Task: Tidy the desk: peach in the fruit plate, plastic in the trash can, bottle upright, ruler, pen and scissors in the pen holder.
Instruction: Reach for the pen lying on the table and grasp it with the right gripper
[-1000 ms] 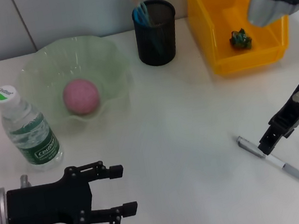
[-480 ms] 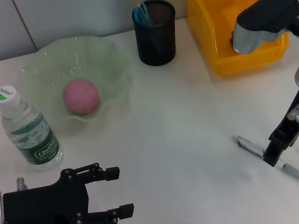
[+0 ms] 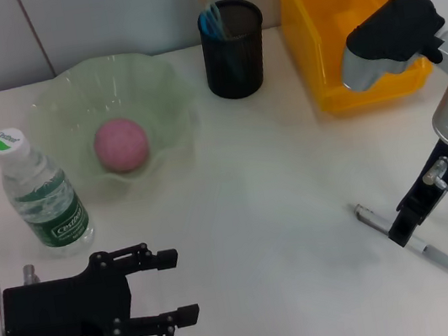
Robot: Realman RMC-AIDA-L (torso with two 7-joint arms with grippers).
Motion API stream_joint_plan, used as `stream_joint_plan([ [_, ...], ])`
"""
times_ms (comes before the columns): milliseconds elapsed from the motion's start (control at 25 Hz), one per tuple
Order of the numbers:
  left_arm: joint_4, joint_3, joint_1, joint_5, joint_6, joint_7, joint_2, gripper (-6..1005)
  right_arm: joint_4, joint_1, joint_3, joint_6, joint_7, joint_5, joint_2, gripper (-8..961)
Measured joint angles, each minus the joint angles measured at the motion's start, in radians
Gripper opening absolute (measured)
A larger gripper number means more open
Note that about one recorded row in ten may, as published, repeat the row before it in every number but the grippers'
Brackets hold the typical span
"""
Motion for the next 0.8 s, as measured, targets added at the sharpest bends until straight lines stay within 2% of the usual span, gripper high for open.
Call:
stream_joint_plan([
  [480, 0.010, -0.001, -0.004, 0.000, 0.000, -0.002, -0.003, 807, 0.026, 0.006, -0.020, 0.027, -0.020, 0.006, -0.001, 625],
  [800, 0.011, -0.002, -0.006, 0.000, 0.000, -0.002, -0.002, 807, 0.035, 0.012, -0.031, 0.030, -0.021, 0.008, 0.000, 553],
])
